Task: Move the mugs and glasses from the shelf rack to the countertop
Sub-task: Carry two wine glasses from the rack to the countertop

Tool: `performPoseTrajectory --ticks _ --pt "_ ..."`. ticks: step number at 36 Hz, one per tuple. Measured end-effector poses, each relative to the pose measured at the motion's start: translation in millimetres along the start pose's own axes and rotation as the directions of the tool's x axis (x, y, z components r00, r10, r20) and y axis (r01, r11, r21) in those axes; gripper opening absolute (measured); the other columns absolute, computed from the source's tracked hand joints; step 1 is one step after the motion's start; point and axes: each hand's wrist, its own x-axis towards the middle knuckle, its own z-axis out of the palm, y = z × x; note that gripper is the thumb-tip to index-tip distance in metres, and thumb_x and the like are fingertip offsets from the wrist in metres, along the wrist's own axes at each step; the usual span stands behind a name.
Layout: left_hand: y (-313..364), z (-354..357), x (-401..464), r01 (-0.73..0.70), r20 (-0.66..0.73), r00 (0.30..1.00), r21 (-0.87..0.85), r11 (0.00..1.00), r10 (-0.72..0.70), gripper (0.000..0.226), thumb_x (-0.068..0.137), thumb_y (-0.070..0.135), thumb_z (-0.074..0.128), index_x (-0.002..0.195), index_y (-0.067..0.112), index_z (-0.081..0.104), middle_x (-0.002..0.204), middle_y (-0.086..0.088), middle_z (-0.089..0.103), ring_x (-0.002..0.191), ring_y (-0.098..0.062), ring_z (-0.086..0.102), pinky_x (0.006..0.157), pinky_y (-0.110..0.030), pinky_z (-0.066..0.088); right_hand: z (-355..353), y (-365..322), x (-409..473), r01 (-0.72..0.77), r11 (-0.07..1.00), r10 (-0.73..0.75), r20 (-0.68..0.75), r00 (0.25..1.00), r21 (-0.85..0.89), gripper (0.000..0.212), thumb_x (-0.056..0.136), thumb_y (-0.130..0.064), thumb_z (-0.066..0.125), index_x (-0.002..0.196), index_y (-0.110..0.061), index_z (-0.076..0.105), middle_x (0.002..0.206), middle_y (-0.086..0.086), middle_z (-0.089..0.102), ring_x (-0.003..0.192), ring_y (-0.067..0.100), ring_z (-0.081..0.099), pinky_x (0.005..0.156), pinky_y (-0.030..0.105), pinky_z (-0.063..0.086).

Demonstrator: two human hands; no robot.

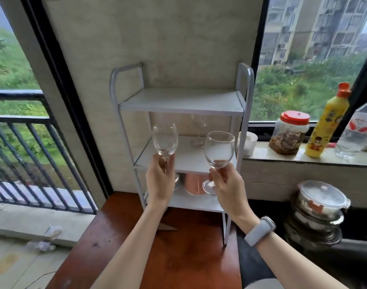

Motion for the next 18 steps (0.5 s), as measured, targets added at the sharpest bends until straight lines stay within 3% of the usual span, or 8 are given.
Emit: performPoseTrajectory --ticks 3,8,14,16,18 --pt "6 -11 -38 -0.053 0.066 0.996 0.000 0.999 0.052 0.019 0.086 0.044 0.054 0.079 0.027 0.050 0.066 0.008 0.057 0.062 -0.014 0.058 0.059 -0.026 0.047 -23 1 -29 0.035 0.999 -0.036 0.056 0.998 0.024 0.008 0.090 -0.012 0.054 0.088 -0.019 0.059 0.076 -0.001 0.066 0.070 0.009 0.063 0.066 0.024 0.051" --pt "27 5 -93 -0.039 0.247 0.968 -0.049 0.998 0.050 0.034 0.075 0.060 0.049 0.084 0.027 0.053 0.069 0.009 0.058 0.063 -0.003 0.056 0.059 -0.012 0.041 -79 5 -73 0.024 0.999 -0.023 -0.027 0.999 0.045 0.015 0.089 -0.010 0.054 0.084 -0.023 0.059 0.069 -0.003 0.065 0.063 0.006 0.062 0.062 0.016 0.048" --pt "90 81 -161 -0.033 0.433 0.895 -0.170 0.985 0.105 0.008 0.087 0.032 0.056 0.082 0.026 0.055 0.072 0.004 0.061 0.066 -0.006 0.058 0.064 -0.028 0.043 -195 19 -123 -0.052 0.998 0.045 -0.205 0.978 -0.027 0.013 0.088 -0.003 0.054 0.082 -0.014 0.057 0.069 0.002 0.063 0.062 -0.003 0.061 0.062 0.008 0.043" --pt "120 116 -193 -0.035 0.500 0.855 -0.206 0.978 0.137 0.010 0.088 0.029 0.057 0.086 0.019 0.058 0.073 -0.002 0.064 0.071 -0.018 0.061 0.067 -0.031 0.047 -247 24 -149 -0.101 0.994 0.083 -0.283 0.956 -0.049 0.011 0.088 -0.005 0.054 0.087 -0.015 0.059 0.069 0.002 0.064 0.062 -0.002 0.060 0.063 0.008 0.043" --pt "152 153 -230 -0.026 0.560 0.810 -0.256 0.966 0.171 0.015 0.086 0.030 0.059 0.088 0.015 0.059 0.073 -0.001 0.066 0.071 -0.019 0.063 0.067 -0.028 0.047 -304 27 -179 -0.140 0.985 0.093 -0.373 0.923 -0.102 0.013 0.088 -0.007 0.056 0.084 -0.019 0.059 0.069 -0.003 0.066 0.061 -0.003 0.060 0.061 0.007 0.042"
